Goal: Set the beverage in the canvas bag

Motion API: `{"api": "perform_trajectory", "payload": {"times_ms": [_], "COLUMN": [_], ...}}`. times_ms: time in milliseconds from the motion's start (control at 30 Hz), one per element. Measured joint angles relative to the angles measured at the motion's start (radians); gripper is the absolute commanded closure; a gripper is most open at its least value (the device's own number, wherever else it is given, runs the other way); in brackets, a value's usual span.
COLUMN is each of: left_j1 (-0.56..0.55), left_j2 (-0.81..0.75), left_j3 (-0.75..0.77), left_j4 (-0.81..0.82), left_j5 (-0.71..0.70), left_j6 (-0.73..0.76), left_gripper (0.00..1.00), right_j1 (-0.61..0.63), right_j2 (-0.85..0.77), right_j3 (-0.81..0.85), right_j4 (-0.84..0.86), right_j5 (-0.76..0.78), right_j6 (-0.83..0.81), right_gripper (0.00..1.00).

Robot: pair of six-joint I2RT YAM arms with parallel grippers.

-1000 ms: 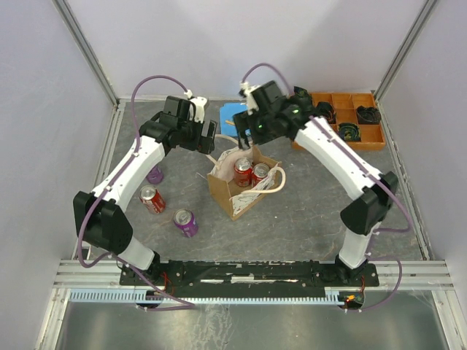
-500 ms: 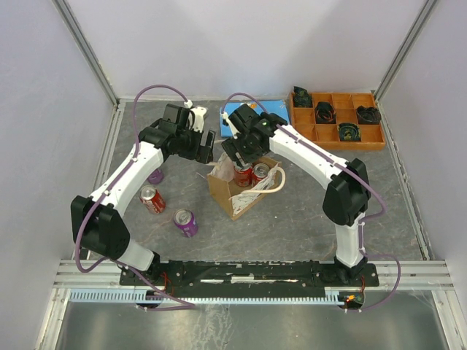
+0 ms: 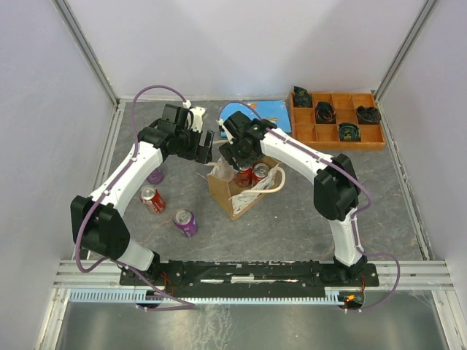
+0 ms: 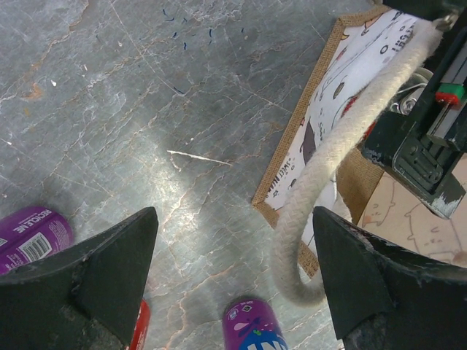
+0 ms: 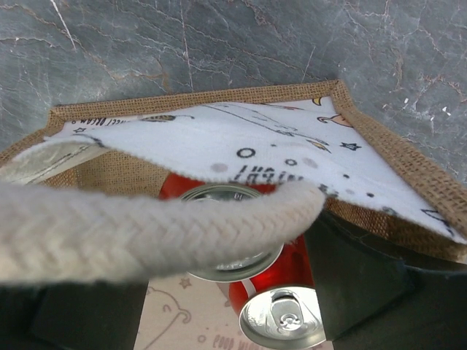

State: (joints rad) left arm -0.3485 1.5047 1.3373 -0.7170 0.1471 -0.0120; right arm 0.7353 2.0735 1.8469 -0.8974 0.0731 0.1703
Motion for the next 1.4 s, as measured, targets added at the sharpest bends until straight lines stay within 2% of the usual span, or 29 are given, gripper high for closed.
{"api": "perform_trajectory", "payload": {"times_ms": [333, 600, 800, 967, 1200, 1400], "left_j1": [0.000, 0.000, 0.000, 0.000, 0.000, 0.000], "left_j2": [0.000, 0.000, 0.000, 0.000, 0.002, 0.009], "left_j3": [0.000, 0.000, 0.000, 0.000, 0.000, 0.000], "left_j4": [0.000, 0.000, 0.000, 0.000, 0.000, -0.006], "left_j5": [0.017, 0.020, 0.021, 0.022, 0.032, 0.047], "left_j6": [0.000, 0.000, 0.000, 0.000, 0.000, 0.000], "left_gripper": [0.10, 0.10, 0.11, 0.11, 0.09, 0.06], "right_j1": [0.009, 0.021, 0.028, 0.029, 0.029, 0.028], "right_j2": [0.000, -0.015, -0.040, -0.057, -0.056, -0.053], "right_j3": [0.000, -0.029, -0.077, -0.109, -0.109, -0.102], "right_j4": [0.002, 0.035, 0.086, 0.119, 0.116, 0.110], "right_j5": [0.018, 0.061, 0.106, 0.144, 0.156, 0.161], "right_j6": [0.000, -0.001, -0.002, 0.000, 0.016, 0.036], "right_gripper": [0.59, 0.68, 0.71, 0.67, 0.35, 0.23]}}
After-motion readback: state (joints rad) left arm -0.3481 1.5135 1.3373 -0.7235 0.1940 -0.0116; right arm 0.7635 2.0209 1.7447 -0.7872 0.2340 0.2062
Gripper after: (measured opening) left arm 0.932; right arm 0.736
